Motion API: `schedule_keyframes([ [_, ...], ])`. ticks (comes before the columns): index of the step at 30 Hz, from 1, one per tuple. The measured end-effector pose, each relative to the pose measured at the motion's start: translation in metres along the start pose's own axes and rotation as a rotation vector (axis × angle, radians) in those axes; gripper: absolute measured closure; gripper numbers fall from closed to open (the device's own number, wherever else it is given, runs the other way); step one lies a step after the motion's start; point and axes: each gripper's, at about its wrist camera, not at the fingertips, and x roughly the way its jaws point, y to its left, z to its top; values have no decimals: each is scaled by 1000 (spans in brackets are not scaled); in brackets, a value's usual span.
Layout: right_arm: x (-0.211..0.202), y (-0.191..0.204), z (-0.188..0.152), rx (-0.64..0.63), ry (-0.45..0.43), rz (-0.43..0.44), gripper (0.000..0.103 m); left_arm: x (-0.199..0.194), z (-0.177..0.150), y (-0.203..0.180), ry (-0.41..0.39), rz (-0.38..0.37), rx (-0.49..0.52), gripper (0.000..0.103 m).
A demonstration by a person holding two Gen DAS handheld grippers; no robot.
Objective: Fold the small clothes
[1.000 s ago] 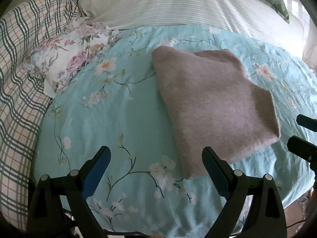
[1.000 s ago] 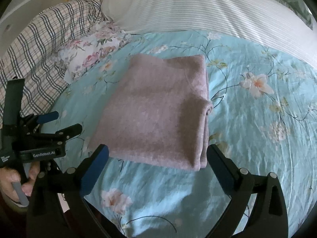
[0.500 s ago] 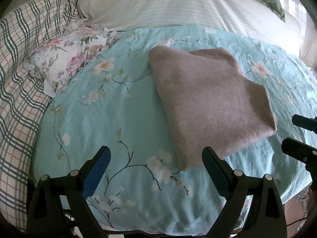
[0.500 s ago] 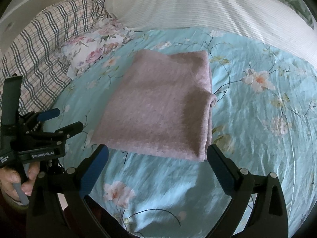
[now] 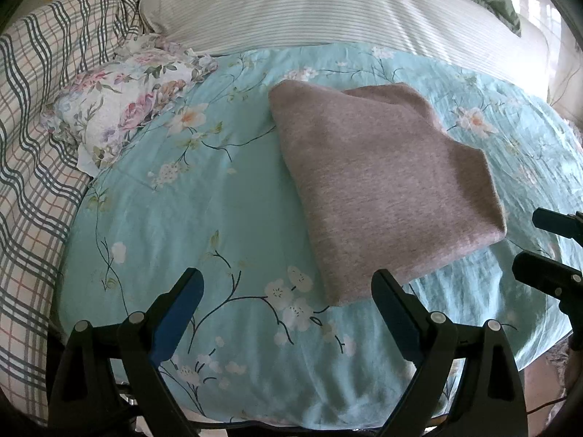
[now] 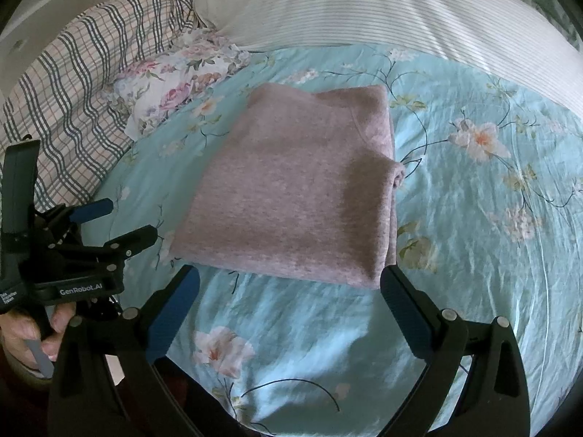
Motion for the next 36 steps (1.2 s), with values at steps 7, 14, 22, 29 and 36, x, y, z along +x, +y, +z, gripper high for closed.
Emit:
schedule_keyframes([
  [7, 0, 1, 1, 3, 1, 4, 4, 0, 0, 0, 0, -2, 0, 9],
  [14, -1, 1, 0, 6, -4, 4, 4, -1, -1, -2, -1, -5, 3, 9],
  [22, -2, 1, 0, 13, -9, 5, 3, -1, 0, -2, -1, -10, 5, 9],
  [29, -2, 0, 0, 14, -9, 6, 3, -1, 0, -2, -1, -9, 4, 9],
  [36, -2, 1, 0, 15, -9, 5, 3, -1, -1, -2, -1, -10, 4, 9],
])
